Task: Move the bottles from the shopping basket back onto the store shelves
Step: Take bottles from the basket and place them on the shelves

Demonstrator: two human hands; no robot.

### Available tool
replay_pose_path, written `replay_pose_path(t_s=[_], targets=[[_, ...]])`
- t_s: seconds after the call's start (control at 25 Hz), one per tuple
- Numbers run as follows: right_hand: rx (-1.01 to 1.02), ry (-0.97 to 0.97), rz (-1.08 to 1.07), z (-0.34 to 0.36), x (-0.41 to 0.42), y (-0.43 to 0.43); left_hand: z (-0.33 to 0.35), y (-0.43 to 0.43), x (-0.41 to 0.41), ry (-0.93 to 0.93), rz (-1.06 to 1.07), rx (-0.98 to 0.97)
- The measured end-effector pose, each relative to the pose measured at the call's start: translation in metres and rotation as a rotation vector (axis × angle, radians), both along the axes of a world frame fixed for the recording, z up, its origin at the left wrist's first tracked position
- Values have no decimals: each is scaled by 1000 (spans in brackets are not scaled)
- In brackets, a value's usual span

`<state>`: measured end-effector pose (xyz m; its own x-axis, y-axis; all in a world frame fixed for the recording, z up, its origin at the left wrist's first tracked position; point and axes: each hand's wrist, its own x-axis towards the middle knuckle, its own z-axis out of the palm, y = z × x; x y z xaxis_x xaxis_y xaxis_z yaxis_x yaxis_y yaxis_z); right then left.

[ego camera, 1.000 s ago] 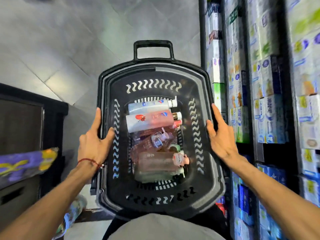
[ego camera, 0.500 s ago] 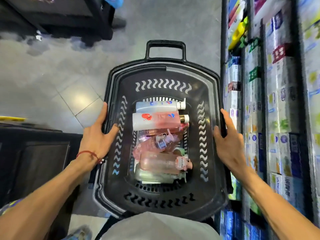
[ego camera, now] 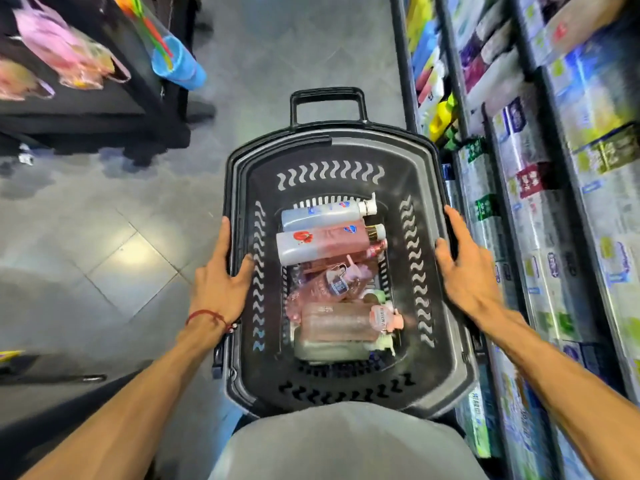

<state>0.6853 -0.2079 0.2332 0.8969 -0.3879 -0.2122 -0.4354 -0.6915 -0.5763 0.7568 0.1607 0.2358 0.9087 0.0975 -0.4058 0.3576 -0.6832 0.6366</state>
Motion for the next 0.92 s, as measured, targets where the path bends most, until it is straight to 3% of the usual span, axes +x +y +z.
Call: replay_pose_path(t_s=[0.32,0.52,0.92], targets=[[0,-16,-65,-4,140,-51,-7,-48,159,4,-109,100],[-12,-21,14,-10,265,-102,4,-106,267,-32,-131,277],[-31,-16,87,9,485,-178,19,-174,449,-18,-23,222]])
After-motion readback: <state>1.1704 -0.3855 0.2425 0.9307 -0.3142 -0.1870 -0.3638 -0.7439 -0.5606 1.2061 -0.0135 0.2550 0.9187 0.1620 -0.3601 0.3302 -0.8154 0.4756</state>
